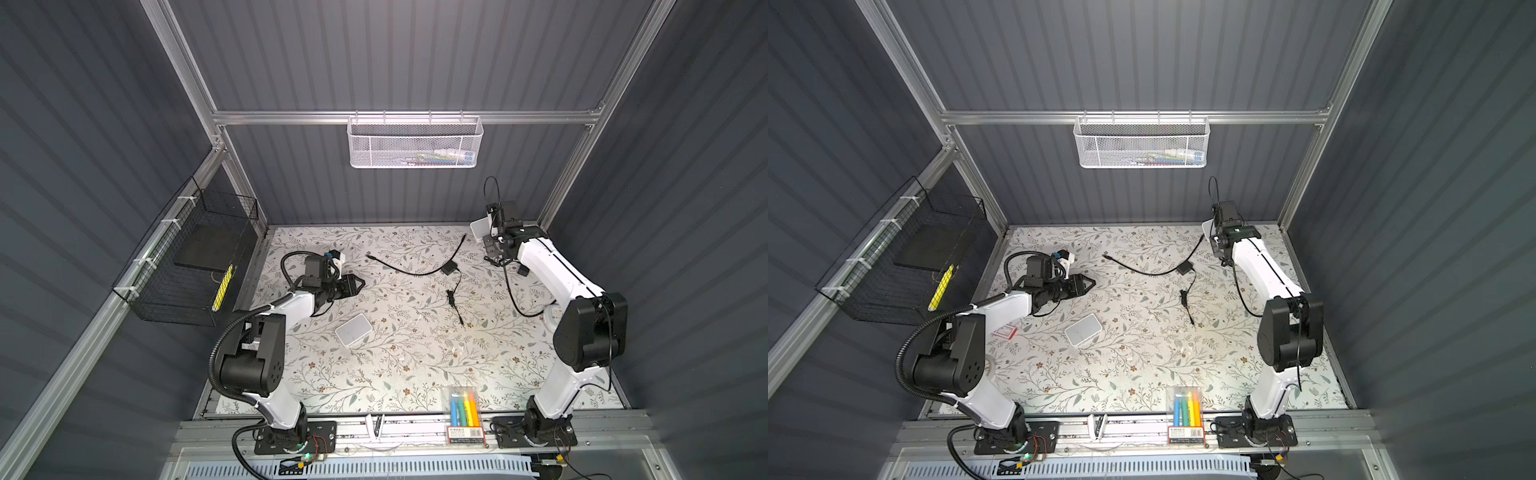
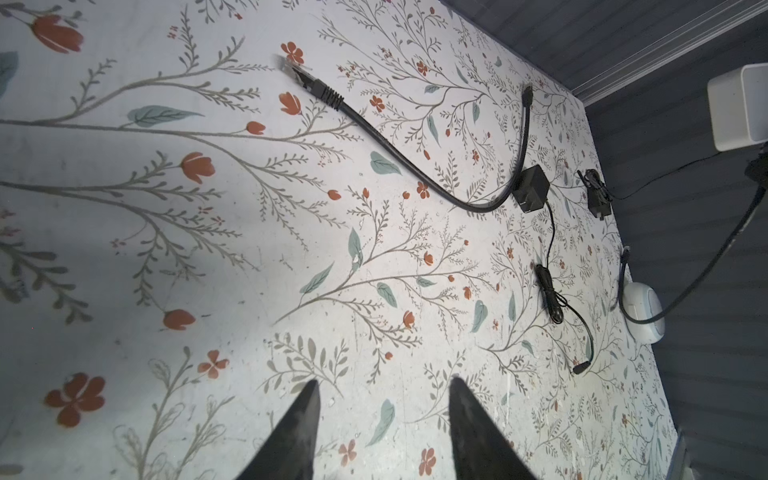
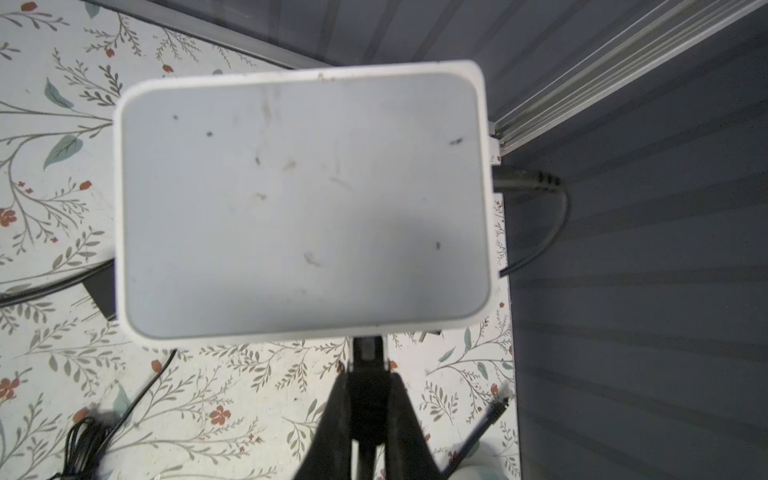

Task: Insert the plug into the switch port
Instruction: 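Lower the router onto the table far from the robot and open the right gripper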

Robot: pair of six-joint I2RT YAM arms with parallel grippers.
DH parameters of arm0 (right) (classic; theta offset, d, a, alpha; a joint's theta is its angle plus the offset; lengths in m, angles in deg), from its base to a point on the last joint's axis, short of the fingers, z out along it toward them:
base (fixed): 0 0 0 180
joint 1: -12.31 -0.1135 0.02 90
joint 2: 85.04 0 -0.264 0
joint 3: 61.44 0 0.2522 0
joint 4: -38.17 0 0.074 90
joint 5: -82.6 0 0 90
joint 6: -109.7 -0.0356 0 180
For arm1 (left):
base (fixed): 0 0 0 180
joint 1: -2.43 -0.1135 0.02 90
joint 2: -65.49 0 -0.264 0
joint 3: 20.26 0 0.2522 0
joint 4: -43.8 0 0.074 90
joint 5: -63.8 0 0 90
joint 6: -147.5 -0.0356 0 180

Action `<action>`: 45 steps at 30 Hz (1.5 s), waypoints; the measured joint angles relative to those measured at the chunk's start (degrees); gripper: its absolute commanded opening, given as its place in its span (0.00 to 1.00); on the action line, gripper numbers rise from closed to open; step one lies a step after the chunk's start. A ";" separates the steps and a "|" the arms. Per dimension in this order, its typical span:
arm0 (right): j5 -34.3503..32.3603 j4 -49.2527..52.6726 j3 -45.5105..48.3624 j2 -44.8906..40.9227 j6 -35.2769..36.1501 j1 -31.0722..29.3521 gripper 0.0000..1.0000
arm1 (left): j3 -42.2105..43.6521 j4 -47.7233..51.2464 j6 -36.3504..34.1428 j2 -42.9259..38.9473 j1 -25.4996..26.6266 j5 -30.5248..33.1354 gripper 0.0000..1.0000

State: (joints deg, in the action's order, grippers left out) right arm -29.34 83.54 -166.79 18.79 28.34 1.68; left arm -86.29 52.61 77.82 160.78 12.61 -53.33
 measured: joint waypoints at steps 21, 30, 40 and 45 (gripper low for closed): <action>5.64 -4.63 4.68 9.62 -0.70 -0.22 0.05 | 0.59 1.11 -1.07 2.40 0.61 0.09 0.49; 5.64 -3.96 4.11 17.46 -0.72 -0.17 0.09 | 1.22 1.36 -1.97 2.89 0.76 0.11 0.50; 5.22 -1.55 0.76 18.56 -0.74 -0.13 0.41 | 1.29 2.38 -2.78 2.89 0.76 0.26 0.50; 6.10 1.01 -0.57 18.53 -0.85 -0.13 0.46 | 1.29 2.84 -3.21 2.89 0.76 0.72 0.51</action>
State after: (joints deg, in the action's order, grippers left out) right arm -23.24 84.55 -167.36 37.32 27.49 1.54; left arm -85.00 55.45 74.60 163.66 13.37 -52.61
